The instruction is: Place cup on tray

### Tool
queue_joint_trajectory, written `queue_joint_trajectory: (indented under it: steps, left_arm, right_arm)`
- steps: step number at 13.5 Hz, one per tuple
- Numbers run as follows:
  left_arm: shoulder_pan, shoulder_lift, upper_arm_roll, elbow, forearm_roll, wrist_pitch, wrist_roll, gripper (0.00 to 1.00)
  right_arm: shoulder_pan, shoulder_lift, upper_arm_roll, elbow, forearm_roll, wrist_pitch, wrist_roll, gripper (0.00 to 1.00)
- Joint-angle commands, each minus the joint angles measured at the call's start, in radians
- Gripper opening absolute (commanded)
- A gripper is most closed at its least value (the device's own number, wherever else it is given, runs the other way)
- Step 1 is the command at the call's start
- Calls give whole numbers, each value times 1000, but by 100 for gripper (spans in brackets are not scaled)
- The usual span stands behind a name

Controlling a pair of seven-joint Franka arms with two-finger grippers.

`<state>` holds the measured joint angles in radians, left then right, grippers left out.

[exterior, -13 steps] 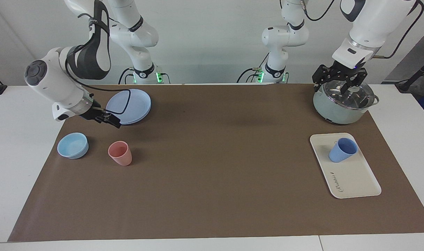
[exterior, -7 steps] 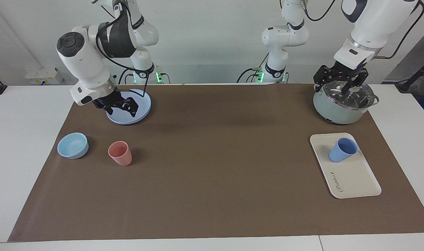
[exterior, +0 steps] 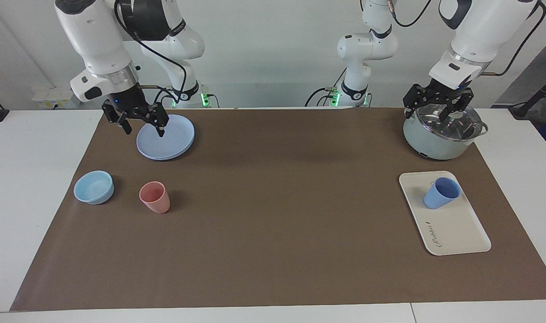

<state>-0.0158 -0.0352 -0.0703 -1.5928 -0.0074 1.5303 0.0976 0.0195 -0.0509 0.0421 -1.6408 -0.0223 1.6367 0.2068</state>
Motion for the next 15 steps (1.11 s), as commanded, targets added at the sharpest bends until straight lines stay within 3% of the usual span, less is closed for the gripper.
queue_joint_trajectory:
  steps: [1,4,7,15]
  left_arm:
    - [4,-31,-2,-39,-3,24,7,100]
    - [-1,-31,-3,-41,-2,21,7,100]
    - [2,-31,-3,-41,-2,24,5,100]
    - [10,-32,-3,-41,-3,10,70,100]
  right_arm:
    - [-16,54,5,156,-19,-139,-32,99]
    - [-18,55,4,188,-25,-192,-62,99]
    - [-18,33,-1,124,-19,-210,-57,100]
    - [-29,26,-5,107,13,-203,-63,100]
